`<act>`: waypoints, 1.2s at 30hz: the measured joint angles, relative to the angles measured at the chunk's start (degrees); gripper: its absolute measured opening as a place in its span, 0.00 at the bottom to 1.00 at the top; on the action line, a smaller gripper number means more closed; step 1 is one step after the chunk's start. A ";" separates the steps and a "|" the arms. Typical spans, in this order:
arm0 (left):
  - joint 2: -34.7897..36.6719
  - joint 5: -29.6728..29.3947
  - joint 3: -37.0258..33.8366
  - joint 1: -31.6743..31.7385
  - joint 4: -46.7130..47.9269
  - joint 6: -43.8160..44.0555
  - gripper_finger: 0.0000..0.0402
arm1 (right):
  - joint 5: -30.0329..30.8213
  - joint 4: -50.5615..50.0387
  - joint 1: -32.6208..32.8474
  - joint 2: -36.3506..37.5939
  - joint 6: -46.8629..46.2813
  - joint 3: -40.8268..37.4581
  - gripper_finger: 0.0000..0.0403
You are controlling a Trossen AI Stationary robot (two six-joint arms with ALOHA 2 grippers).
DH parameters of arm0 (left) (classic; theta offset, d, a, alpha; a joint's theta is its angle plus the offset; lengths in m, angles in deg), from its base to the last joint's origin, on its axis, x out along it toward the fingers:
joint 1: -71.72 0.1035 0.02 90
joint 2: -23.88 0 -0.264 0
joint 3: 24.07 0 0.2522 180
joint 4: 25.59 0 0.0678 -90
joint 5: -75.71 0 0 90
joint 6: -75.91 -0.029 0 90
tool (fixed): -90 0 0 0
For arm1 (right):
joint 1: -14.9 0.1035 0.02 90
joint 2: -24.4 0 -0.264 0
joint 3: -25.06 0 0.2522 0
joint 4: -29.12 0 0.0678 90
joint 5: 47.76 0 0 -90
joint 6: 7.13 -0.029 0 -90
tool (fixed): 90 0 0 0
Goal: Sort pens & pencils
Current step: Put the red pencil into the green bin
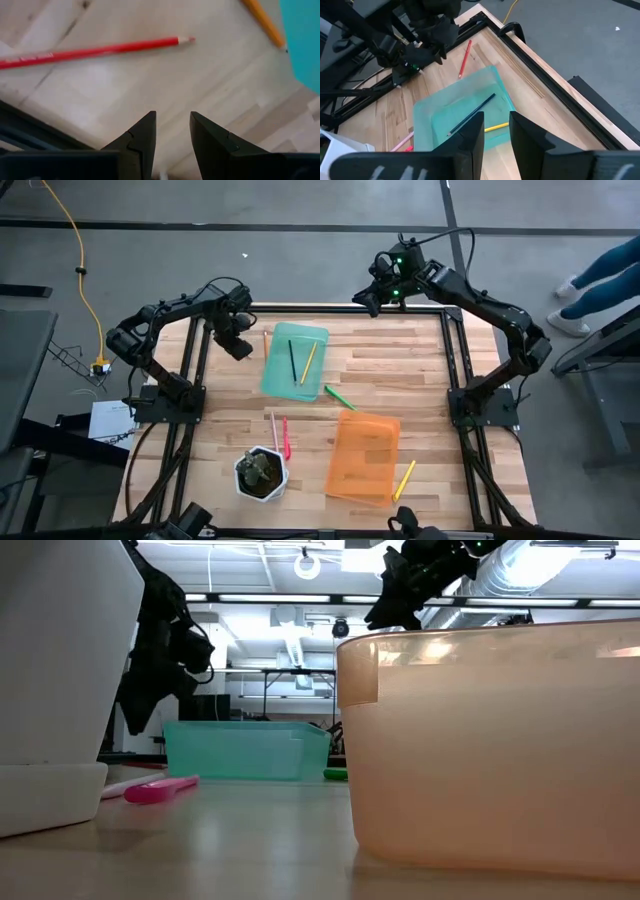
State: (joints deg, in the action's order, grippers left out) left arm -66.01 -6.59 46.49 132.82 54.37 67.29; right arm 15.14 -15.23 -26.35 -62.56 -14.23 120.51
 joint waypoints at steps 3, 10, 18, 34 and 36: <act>0.00 4.12 0.00 -0.10 0.31 -1.09 0.27 | 0.01 0.57 0.00 0.00 -0.38 0.00 0.21; 0.00 2.88 0.00 -4.14 0.41 -5.13 0.27 | 0.04 2.01 0.02 0.00 -0.91 0.00 0.21; 0.00 0.01 0.00 -6.70 -3.13 20.54 0.27 | 0.10 2.19 0.02 0.00 -0.36 0.00 0.21; 0.00 -1.59 0.00 -6.74 -19.84 53.62 0.27 | -0.62 2.19 0.02 0.00 4.58 0.00 0.21; 0.00 -3.33 0.00 -6.73 -19.80 55.31 0.27 | -0.62 2.19 0.02 0.00 4.58 0.00 0.21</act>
State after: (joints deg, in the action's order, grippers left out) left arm -66.01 -9.93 46.49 126.09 34.57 122.60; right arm 14.52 -13.04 -26.33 -62.56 -9.65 120.51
